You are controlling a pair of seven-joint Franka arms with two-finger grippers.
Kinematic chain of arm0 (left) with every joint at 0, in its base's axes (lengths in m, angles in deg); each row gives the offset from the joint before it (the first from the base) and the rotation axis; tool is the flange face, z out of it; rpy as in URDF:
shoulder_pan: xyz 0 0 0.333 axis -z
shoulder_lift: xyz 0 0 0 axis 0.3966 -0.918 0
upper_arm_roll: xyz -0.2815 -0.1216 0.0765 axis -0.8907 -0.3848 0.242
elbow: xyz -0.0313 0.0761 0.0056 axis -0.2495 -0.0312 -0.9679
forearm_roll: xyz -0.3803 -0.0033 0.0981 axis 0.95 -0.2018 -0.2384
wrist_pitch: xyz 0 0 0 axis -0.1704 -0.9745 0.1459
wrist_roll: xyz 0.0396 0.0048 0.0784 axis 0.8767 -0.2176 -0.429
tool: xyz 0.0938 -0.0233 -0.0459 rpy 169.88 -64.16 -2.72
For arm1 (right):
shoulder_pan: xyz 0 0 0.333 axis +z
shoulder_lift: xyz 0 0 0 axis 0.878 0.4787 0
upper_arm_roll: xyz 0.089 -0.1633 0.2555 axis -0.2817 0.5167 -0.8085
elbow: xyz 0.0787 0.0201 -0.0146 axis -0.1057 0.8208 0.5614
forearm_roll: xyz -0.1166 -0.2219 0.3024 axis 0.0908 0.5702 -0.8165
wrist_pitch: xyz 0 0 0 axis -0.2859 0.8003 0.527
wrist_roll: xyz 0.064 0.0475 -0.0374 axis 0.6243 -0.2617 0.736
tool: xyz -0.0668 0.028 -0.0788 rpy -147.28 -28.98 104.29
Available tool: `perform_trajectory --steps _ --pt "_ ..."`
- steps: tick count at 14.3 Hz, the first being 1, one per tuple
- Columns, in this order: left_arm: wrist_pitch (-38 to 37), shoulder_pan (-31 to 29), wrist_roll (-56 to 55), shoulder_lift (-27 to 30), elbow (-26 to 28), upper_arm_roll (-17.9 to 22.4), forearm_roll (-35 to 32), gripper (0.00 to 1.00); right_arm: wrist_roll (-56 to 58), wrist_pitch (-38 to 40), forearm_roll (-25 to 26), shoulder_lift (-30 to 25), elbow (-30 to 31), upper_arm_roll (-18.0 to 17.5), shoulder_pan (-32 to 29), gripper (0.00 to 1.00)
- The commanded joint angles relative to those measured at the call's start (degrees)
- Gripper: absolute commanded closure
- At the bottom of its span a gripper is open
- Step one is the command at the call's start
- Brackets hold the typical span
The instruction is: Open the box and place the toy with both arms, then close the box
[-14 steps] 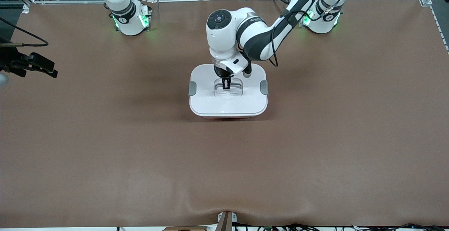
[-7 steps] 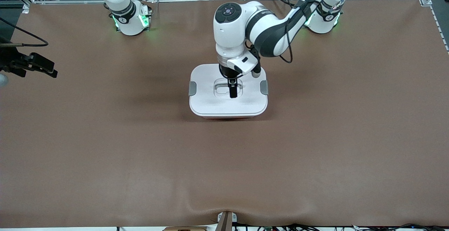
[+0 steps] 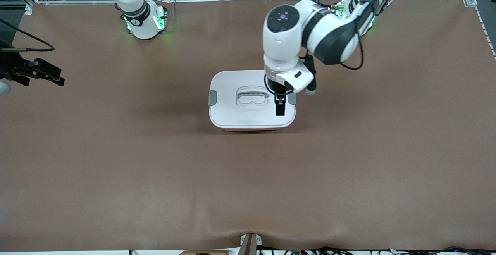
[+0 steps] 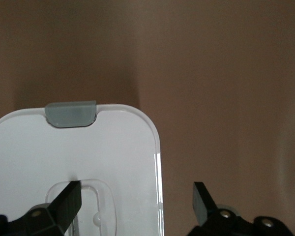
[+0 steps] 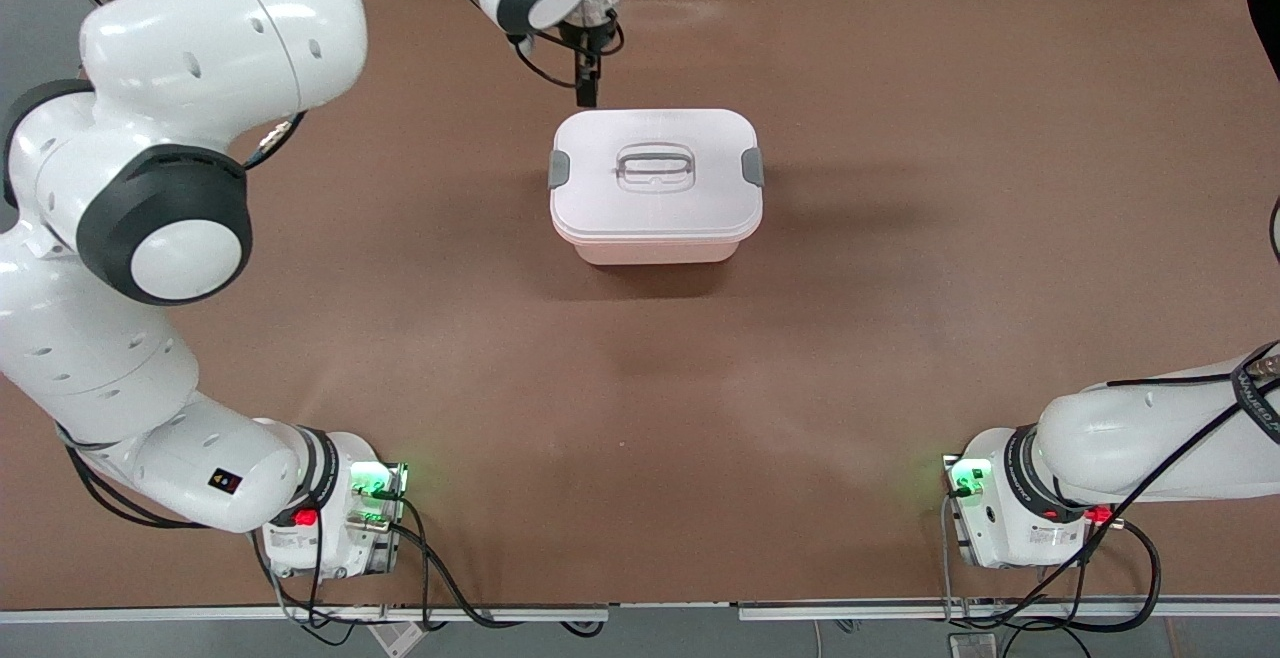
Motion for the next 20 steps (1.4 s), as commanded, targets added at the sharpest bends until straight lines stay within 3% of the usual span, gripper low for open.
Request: perform_trajectory --steps 1,4,8,10,16,20 --pt "-4.34 -2.96 9.56 1.69 -1.5 -0.34 2.32 0.0 -0.43 -0.3 -0.06 -1.11 0.17 -0.08 -0.53 0.0" --pt "-7.17 -5.59 18.53 1.69 -2.21 0.1 2.06 0.0 -0.43 -0.3 1.34 -2.16 -0.09 -0.51 -0.18 0.0" --pt "-7.7 -8.24 28.72 3.36 -2.3 0.28 1.97 0.0 -0.61 0.05 6.87 -3.31 -0.18 -1.13 2.55 0.0" --pt "-7.79 -12.53 35.49 3.36 -2.3 -0.42 2.5 0.0 -0.61 0.49 6.97 -3.22 -0.18 -0.96 2.29 0.0" --pt "-7.79 -15.61 48.85 3.36 -3.88 0.19 2.32 0.0 -0.78 5.76 6.18 -2.87 -0.36 0.72 0.09 0.0" --pt "-10.15 -23.95 63.51 4.15 -3.7 -1.82 2.93 0.0 -3.66 5.42 5.66 -4.79 0.0 0.45 0.09 0.0"
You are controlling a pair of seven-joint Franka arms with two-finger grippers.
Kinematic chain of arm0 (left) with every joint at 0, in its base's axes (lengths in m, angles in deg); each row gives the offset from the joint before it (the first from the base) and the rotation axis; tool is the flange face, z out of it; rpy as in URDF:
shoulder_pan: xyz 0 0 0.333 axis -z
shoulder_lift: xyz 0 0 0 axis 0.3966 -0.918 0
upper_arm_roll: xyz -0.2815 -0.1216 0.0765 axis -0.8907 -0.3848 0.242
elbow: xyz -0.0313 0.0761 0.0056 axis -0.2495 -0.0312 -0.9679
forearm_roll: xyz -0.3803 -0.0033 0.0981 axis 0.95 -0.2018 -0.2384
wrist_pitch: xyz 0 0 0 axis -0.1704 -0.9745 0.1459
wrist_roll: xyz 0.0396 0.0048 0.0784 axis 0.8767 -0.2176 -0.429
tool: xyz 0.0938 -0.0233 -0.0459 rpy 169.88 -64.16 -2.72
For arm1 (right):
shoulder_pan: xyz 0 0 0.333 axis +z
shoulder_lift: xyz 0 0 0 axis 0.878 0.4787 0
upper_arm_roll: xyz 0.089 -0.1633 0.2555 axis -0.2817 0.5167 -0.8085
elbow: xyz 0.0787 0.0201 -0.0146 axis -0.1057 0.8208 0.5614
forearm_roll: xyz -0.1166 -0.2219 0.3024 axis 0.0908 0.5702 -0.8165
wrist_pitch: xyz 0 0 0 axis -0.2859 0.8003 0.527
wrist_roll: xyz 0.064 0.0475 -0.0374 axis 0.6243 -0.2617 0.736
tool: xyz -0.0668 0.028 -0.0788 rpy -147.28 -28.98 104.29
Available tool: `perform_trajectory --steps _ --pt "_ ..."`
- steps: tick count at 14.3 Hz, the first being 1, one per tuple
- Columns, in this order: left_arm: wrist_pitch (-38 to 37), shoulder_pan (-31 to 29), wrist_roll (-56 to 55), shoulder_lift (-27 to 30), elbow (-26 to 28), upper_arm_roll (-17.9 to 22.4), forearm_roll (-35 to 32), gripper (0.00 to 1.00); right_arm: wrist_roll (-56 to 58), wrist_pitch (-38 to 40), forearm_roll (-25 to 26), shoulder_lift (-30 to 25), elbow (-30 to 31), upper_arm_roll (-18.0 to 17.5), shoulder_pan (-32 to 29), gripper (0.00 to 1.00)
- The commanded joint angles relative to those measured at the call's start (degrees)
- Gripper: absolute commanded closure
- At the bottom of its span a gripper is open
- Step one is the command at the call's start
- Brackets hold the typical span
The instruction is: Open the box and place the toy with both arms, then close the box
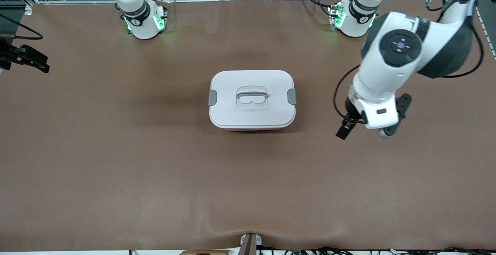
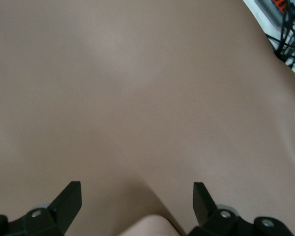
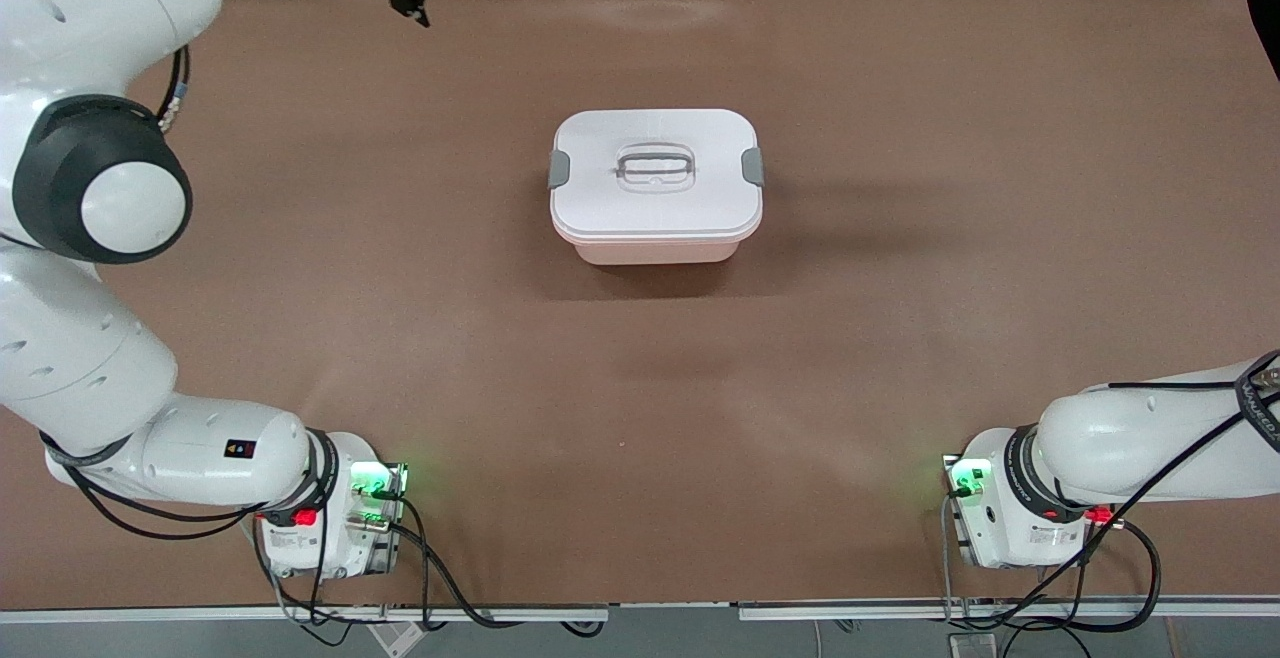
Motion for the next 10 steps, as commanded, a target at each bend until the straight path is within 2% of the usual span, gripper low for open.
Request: perform_trajectory --steps 1,4,6,10 --pt "-3.14 -5.47 12.39 1.53 0.02 -1.49 2.09 0.0 -6.18 -0.45 -0.8 -2.54 0.48 -1.12 -0.06 0.0" --pt "-6.48 -5.05 22.62 3.19 0.02 2.71 2.45 0.0 -14.28 -2.57 -1.07 -2.2 0.74 -1.12 2.57 0.0" --pt "-8.33 -5.04 27.19 5.12 0.02 3.52 3.15 0.0 -17.63 -2.57 -2.64 -2.2 0.83 -1.12 4.33 0.0" --pt "-9.48 -3.82 40.28 9.34 0.11 10.09 8.42 0.0 -17.82 -3.09 -4.41 -1.93 0.74 -1.12 5.39 0.0"
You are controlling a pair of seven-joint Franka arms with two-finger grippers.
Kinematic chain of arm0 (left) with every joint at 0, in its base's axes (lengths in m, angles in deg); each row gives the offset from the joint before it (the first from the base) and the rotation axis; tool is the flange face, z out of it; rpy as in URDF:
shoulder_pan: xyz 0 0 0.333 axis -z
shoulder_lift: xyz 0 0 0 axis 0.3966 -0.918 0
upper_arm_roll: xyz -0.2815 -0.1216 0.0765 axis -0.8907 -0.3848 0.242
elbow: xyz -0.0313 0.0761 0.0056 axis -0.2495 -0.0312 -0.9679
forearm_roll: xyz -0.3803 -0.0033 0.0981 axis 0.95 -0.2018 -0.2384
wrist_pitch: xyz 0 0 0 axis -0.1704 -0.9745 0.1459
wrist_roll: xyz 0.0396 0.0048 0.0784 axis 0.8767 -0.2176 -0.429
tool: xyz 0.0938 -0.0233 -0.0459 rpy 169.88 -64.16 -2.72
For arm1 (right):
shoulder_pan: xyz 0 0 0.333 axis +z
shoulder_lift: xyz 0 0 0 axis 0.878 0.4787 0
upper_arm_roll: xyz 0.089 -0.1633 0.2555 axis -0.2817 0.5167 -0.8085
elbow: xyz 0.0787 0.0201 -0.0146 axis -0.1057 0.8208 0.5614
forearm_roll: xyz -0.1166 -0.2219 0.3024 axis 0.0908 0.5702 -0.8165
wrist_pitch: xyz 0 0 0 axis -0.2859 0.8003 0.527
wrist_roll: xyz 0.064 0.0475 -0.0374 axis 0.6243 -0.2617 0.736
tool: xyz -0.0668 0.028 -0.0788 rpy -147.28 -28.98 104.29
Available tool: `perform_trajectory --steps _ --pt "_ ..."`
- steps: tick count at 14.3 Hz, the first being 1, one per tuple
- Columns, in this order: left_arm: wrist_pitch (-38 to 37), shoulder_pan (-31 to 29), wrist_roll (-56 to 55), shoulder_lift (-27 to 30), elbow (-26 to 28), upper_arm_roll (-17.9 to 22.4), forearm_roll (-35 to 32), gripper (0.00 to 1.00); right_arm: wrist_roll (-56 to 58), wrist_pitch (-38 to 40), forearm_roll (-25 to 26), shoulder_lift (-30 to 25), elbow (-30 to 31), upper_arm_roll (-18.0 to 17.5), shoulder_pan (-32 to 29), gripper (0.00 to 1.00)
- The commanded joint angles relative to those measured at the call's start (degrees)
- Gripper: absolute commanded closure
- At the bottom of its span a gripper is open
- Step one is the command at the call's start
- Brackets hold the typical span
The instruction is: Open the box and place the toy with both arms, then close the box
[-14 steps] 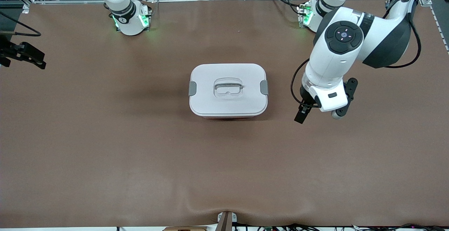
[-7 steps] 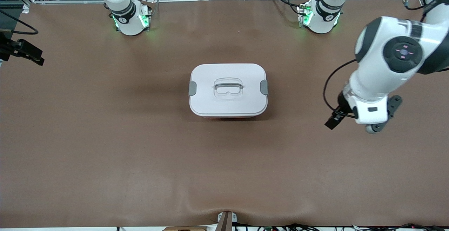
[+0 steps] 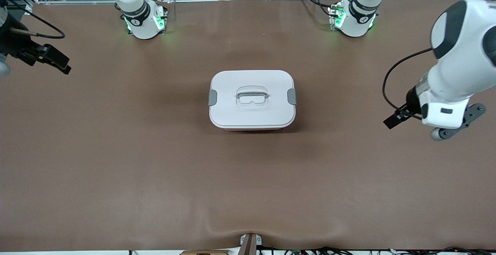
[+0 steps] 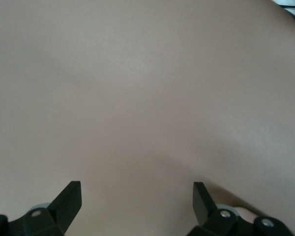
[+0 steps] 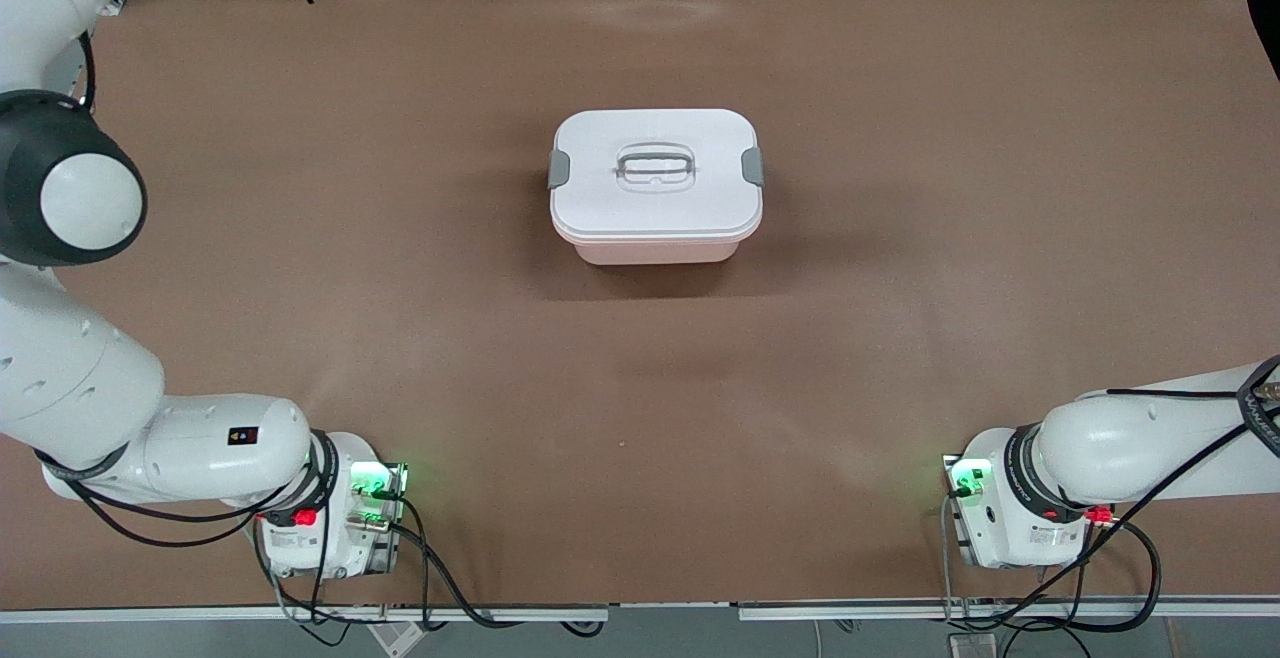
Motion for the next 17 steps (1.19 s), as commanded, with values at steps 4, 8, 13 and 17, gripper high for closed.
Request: perform_trajectory --steps 4,8,13,17 --pt "-3.27 3.47 15.57 7.26 1.6 8.66 3.87 0.0 2.65 -2.75 -1.17 0.91 0.79 0.31 -0.76 0.0" --pt "-6.89 3.38 24.7 11.56 3.27 11.99 5.45 0.0 11.86 -4.6 -3.0 1.87 0.79 -0.04 -5.05 0.0" --pt "-10.76 3.38 30.69 16.57 5.38 14.2 6.94 0.0 19.98 -5.12 -4.69 1.44 1.58 0.13 -6.83 0.0" --pt "-10.67 2.68 38.5 18.78 7.4 16.39 6.94 0.0 19.89 -5.56 -4.69 1.26 2.73 -0.22 -6.48 0.0"
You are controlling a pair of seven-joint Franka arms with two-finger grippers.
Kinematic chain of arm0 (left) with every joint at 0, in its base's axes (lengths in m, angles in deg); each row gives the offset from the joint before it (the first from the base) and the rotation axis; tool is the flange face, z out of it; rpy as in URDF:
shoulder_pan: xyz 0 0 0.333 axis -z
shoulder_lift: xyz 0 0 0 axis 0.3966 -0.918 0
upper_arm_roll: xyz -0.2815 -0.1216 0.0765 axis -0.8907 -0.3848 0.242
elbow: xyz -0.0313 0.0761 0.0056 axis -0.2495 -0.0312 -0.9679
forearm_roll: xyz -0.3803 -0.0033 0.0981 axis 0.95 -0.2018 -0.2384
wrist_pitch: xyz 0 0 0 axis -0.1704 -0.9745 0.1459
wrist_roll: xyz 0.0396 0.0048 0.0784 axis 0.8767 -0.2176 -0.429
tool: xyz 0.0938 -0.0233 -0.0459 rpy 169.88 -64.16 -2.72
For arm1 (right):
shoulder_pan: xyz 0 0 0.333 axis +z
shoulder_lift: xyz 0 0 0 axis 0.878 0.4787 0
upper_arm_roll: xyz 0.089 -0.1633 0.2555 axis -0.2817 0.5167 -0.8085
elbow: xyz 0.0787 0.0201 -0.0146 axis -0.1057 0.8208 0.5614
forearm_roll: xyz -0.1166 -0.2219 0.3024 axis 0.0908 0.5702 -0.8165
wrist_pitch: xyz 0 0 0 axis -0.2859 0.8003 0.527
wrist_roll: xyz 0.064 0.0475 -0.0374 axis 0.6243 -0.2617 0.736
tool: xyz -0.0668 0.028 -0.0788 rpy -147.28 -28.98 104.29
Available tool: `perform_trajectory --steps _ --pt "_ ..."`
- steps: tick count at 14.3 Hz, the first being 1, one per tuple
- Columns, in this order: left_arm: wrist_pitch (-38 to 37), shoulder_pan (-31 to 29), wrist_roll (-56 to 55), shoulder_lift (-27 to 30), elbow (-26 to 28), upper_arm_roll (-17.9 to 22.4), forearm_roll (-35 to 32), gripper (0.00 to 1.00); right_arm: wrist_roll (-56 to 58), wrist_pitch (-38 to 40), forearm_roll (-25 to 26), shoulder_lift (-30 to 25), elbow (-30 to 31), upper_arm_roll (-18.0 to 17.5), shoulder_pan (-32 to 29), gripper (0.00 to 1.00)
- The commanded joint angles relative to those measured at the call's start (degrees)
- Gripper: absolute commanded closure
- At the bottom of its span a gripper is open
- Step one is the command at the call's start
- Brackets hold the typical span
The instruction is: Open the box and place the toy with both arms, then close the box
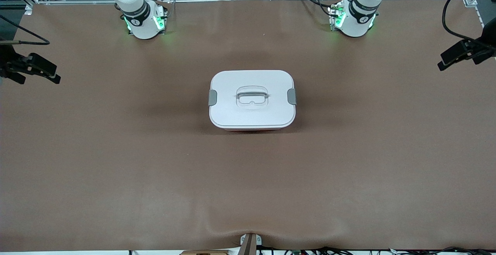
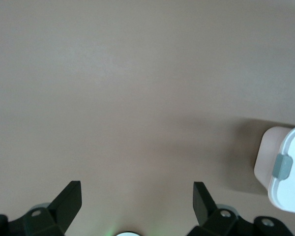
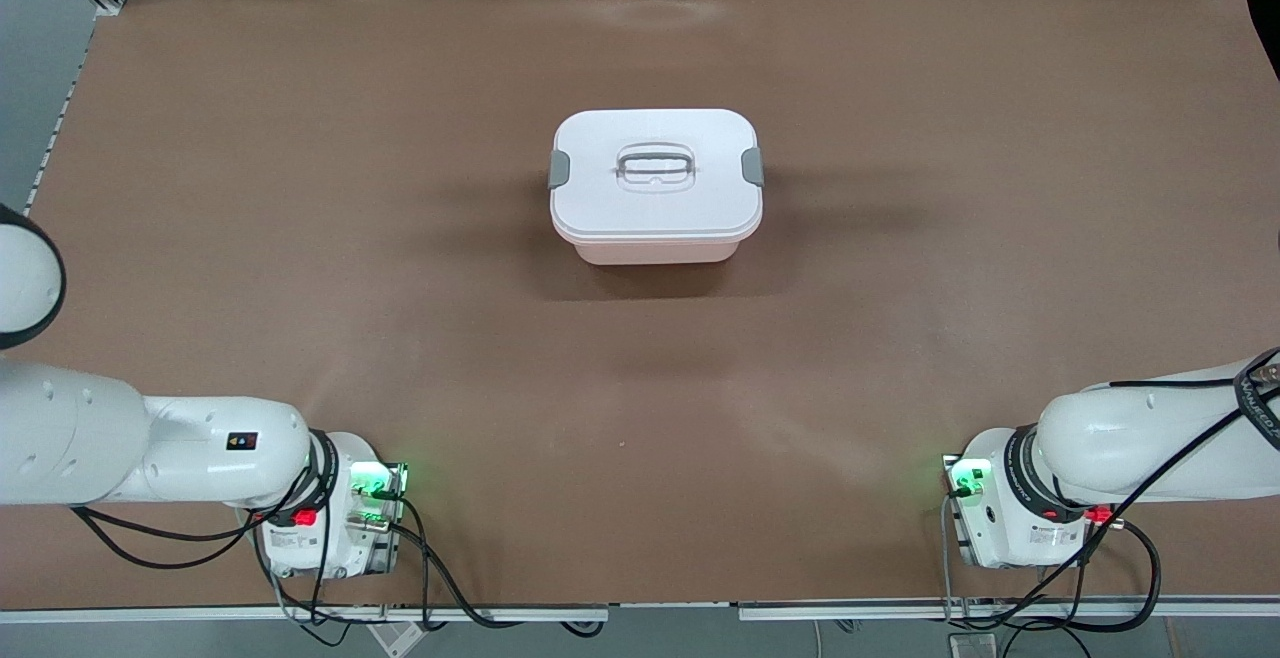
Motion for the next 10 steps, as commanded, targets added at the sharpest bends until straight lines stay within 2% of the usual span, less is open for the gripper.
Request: perform_trajectory --steps 1,5,8,10 --pt "0.76 -0.18 7.69 1.65 2.08 2.98 0.93 0.0 0.49 -0.57 -0.9 -0.87 1.11 -0.12 0.0 0.0" --pt "1.65 -0.18 11.86 1.47 1.82 3.52 0.67 0.0 0.75 -0.48 -0.72 -0.78 1.46 -0.03 0.53 0.0" --pt "0.95 -0.18 8.97 1.91 1.73 3.34 -0.13 0.0 0.66 0.13 -0.9 -0.78 1.55 -0.03 0.53 0.0" --pt "-0.64 -0.09 5.71 3.05 2.25 1.77 -0.13 0.0 0.66 0.83 -1.25 -0.86 1.9 0.06 0.7 0.0"
